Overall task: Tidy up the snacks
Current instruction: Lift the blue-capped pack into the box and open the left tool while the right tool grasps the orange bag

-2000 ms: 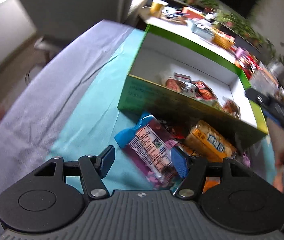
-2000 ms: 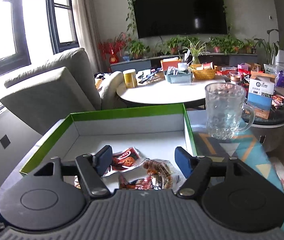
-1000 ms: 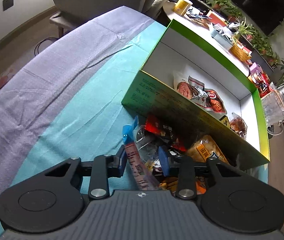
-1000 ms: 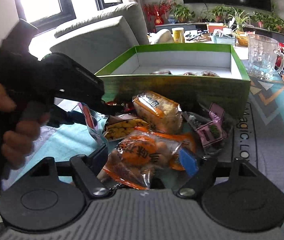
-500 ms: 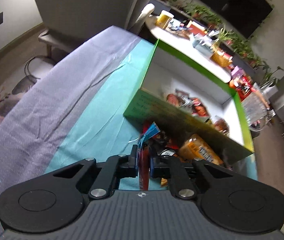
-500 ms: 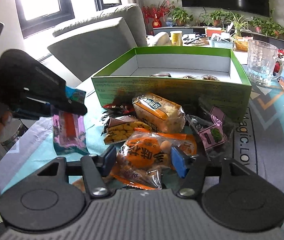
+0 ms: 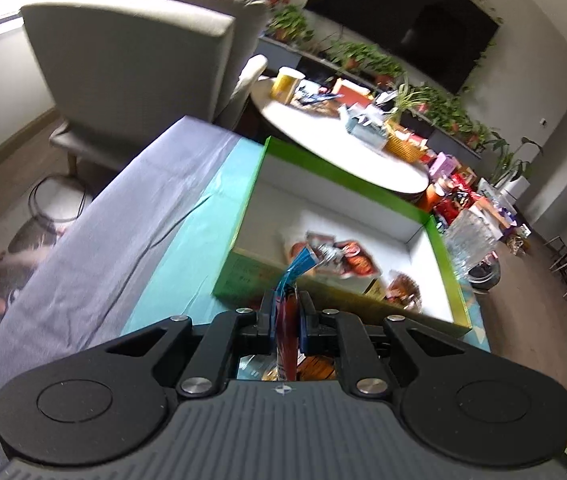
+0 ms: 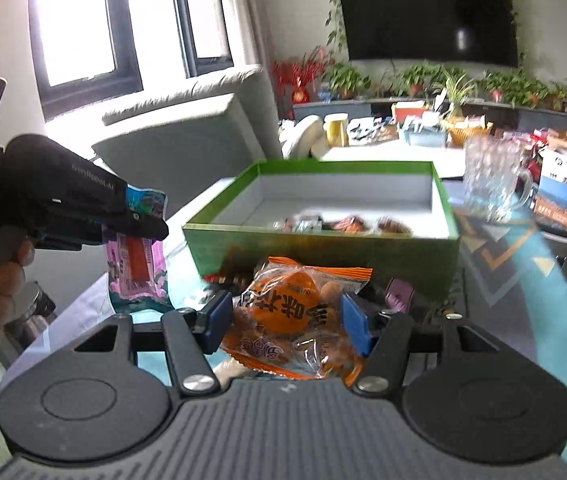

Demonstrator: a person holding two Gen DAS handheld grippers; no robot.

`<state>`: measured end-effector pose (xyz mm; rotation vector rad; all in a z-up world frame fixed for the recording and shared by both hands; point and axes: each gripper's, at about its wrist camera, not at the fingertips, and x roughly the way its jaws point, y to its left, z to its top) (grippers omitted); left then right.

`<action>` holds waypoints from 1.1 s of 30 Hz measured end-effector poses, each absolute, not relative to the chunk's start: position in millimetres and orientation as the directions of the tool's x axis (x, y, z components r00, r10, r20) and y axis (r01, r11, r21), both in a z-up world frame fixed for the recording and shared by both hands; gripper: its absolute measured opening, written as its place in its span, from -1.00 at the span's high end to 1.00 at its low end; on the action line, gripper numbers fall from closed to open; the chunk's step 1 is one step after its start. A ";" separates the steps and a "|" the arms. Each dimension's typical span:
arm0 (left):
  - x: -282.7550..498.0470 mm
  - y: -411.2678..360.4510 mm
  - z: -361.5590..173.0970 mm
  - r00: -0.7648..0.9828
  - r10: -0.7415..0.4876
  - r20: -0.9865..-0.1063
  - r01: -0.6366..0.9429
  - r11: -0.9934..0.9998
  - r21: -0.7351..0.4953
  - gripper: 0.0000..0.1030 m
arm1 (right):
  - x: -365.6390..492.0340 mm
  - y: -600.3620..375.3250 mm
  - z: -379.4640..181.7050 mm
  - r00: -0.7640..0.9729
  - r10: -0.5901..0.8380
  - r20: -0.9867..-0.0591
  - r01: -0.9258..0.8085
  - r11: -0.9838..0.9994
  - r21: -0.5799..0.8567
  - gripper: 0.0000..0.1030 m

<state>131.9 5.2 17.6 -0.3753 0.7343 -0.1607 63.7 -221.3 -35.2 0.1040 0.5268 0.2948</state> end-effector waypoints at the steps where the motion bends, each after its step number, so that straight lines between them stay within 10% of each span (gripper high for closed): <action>1: 133.6 4.0 19.1 0.736 -0.277 -0.617 0.021 0.921 -0.389 0.82 | 63.1 -223.2 -33.1 0.830 0.298 -0.471 -0.244 0.954 0.173 -0.21; 33: 237.2 -40.6 23.3 0.775 -0.180 -0.605 -0.025 0.949 -0.315 0.68 | 92.4 -255.1 -11.6 0.897 0.247 -0.366 -0.191 0.965 0.182 -0.21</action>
